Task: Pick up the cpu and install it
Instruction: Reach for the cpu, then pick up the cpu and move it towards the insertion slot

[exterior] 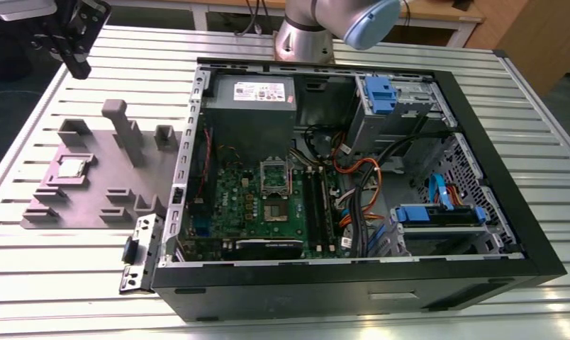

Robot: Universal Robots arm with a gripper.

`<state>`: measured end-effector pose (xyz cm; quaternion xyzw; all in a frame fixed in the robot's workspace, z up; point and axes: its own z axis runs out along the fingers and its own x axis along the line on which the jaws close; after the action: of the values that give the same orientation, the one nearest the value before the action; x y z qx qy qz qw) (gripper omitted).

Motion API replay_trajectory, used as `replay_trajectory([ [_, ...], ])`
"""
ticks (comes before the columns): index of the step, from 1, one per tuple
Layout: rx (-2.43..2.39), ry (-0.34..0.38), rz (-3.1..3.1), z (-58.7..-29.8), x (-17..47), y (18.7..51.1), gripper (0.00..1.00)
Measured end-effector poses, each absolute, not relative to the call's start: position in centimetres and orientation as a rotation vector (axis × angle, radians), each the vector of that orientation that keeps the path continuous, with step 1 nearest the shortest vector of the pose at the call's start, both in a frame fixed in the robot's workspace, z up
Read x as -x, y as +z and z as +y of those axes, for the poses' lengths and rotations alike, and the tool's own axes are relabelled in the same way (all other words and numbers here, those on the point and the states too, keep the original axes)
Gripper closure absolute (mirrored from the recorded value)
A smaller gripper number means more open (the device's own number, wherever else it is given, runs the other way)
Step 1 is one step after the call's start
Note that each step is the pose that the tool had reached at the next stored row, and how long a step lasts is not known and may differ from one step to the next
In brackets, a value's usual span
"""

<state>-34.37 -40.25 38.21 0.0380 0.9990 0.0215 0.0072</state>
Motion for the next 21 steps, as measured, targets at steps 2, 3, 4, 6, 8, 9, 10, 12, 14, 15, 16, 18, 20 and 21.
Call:
replay_trajectory([
  [2,-0.119,0.067,3.124,-40.3,34.4,38.2,0.89],
  [3,-0.119,0.067,3.125,-40.3,34.4,38.2,0.89],
  [4,-0.119,0.067,3.125,-40.3,34.4,38.2,0.89],
  [6,-0.119,0.067,3.128,-40.2,34.4,38.1,0.89],
  [8,-0.119,0.067,3.131,-40.3,34.4,38.1,0.89],
  [9,-0.119,0.067,3.132,-40.3,34.5,38.0,0.89],
  [10,-0.119,0.067,3.134,-40.3,34.6,38.0,0.89],
  [12,-0.120,0.067,3.135,-40.3,35.0,37.9,0.89],
  [14,-0.120,0.067,3.136,-40.3,35.3,37.9,0.89],
  [15,-0.120,0.067,3.136,-40.3,35.4,37.8,0.89],
  [16,-0.120,0.067,3.136,-40.3,35.4,37.8,0.89],
  [18,-0.120,0.067,3.137,-40.3,35.4,37.8,0.89],
  [20,-0.120,0.067,3.137,-40.3,35.4,37.8,0.89],
  [21,-0.120,0.067,3.137,-40.3,35.4,37.8,0.89],
])
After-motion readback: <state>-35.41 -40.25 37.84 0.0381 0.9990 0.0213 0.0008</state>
